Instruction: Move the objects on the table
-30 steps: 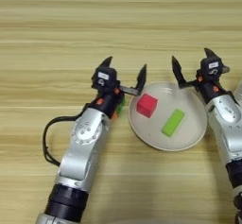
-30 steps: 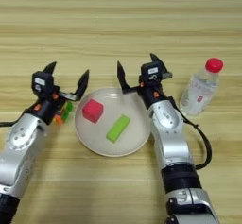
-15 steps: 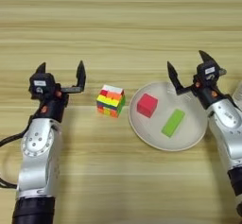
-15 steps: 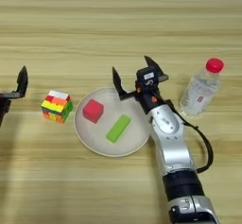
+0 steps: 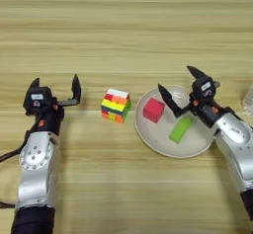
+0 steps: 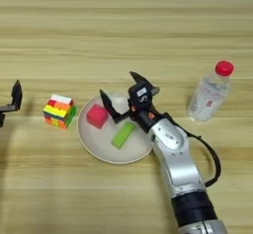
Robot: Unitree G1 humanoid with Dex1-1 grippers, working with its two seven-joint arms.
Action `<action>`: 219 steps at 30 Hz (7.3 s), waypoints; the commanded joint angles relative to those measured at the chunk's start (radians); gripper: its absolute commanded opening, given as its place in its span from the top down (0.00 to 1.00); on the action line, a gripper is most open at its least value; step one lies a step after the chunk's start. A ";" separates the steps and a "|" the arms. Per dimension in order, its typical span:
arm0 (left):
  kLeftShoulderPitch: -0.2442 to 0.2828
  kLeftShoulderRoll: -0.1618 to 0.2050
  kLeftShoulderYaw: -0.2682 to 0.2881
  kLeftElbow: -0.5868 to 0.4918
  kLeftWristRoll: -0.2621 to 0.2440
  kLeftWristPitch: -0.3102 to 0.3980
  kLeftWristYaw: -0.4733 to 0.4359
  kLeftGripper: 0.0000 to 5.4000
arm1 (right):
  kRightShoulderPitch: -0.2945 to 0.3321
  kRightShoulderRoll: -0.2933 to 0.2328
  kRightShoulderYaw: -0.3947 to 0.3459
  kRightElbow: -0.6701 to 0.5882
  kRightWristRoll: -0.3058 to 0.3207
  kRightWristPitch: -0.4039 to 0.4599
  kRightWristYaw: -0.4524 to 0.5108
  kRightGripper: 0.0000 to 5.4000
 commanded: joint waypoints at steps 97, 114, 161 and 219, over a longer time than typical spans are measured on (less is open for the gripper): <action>-0.018 0.006 0.000 0.059 0.045 -0.039 0.038 0.00 | -0.100 0.027 -0.143 0.066 -0.029 -0.031 -0.216 0.57; -0.020 0.010 0.003 0.061 0.041 -0.039 0.035 0.00 | -0.187 -0.010 -0.212 0.350 -0.061 -0.098 -0.316 0.57; -0.020 0.008 0.002 0.064 0.043 -0.041 0.035 0.00 | -0.183 -0.013 -0.207 0.332 -0.071 -0.163 -0.306 0.00; -0.030 0.006 -0.001 0.072 0.046 -0.044 0.040 0.00 | -0.016 -0.118 -0.399 0.014 0.036 0.047 -0.323 0.00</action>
